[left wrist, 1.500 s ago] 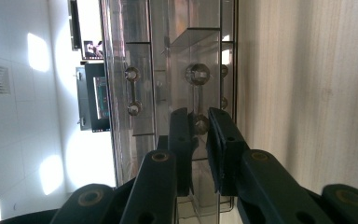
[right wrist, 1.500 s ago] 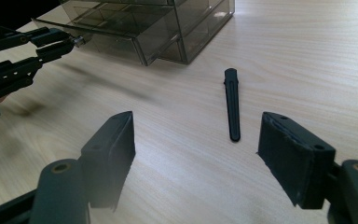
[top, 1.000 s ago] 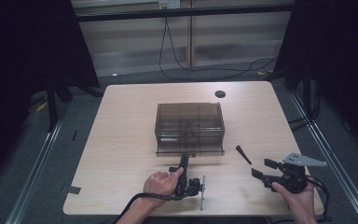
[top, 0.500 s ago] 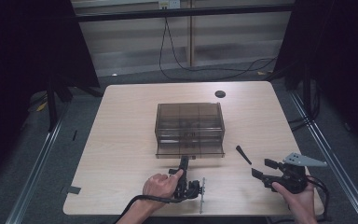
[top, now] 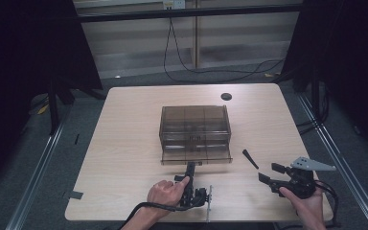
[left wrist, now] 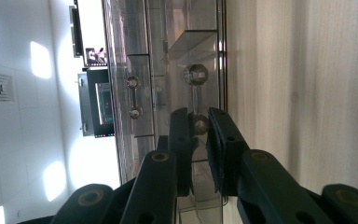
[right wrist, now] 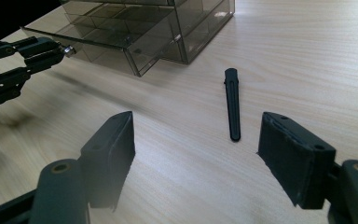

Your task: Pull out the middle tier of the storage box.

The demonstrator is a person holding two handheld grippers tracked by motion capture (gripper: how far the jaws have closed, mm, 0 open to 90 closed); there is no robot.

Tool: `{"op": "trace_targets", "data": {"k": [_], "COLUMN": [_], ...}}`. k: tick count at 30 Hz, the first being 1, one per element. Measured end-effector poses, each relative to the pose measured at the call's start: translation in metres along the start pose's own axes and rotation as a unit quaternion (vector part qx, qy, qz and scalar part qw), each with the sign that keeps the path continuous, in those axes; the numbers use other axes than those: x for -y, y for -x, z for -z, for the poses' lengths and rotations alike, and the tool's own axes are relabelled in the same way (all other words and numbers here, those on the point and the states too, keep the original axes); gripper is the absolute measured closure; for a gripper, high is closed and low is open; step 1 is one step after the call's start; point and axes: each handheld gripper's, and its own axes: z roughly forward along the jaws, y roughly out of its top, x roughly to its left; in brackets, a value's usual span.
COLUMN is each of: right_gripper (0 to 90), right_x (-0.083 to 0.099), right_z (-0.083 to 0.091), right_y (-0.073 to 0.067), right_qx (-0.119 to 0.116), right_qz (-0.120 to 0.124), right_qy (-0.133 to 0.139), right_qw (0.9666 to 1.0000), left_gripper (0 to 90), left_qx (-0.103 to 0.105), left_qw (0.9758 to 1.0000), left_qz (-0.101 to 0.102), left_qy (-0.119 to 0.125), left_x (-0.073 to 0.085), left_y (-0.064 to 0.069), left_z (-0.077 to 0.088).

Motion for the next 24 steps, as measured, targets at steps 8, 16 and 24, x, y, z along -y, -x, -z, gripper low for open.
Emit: {"op": "trace_targets", "data": {"k": [8,16,24], "right_gripper": [27.0,27.0,27.0], "right_x": [-0.0001,-0.0001,-0.0002], "right_z": [-0.0006,-0.0005,-0.0008], "right_y": [-0.0001,-0.0002,0.0001], "right_qx": [0.000,0.000,-0.001], "right_qz": [-0.001,0.000,-0.001], "right_qy": [-0.001,-0.001,-0.001], "right_qw": [1.0000,1.0000,1.0000], "left_gripper": [80.7,80.7,80.7], "left_qx": [0.000,0.002,0.002], "left_qw": [1.0000,1.0000,1.0000], "left_qz": [0.001,0.003,0.008], "left_qy": [0.000,-0.001,0.000], "left_x": [-0.0002,-0.0004,-0.0007], "left_y": [-0.0001,0.0001,0.0002], "left_z": [0.0007,0.0017,0.0027]}}
